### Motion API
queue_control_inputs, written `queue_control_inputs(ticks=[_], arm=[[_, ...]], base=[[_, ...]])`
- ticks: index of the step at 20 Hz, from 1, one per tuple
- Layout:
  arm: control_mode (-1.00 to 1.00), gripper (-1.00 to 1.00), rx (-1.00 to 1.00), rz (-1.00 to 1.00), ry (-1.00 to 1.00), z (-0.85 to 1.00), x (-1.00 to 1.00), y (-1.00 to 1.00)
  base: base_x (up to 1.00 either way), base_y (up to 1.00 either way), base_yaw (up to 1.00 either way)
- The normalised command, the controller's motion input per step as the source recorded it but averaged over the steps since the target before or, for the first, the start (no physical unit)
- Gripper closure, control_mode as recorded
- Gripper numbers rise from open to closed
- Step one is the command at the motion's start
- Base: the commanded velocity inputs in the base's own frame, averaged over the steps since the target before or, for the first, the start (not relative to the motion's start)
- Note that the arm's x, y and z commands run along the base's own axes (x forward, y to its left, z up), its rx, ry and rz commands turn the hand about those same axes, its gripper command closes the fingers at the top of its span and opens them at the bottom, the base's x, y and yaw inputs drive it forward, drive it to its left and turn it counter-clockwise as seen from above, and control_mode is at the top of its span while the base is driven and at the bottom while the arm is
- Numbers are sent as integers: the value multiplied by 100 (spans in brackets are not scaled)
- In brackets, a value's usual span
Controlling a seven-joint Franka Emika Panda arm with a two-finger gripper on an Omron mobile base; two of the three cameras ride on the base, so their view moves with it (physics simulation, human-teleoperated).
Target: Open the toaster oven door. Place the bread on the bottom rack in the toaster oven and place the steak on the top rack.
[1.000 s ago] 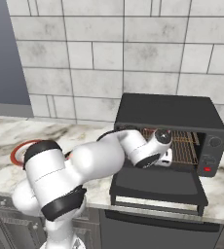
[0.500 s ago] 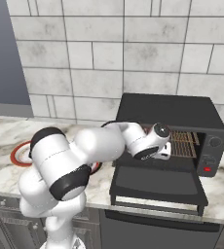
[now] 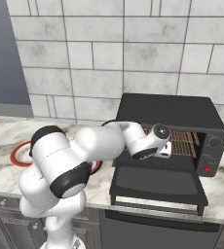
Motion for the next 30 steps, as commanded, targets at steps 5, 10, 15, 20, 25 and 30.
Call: queue_control_inputs(ticks=[5, 10, 15, 20, 25, 30], arm=[[-100, -100, 0, 0, 0, 1, 20, 1], [-100, -100, 0, 3, 0, 0, -13, 0], [-100, -100, 0, 5, 0, 2, -39, -6], [-100, -100, 0, 1, 0, 20, -41, -14], [-100, -100, -2, 0, 1, 31, -43, -16], [-100, -100, -10, 1, 2, 30, -51, -12]], base=[[0, 0, 0], [0, 0, 0], [0, 0, 0], [0, 0, 0], [0, 0, 0], [0, 0, 0]])
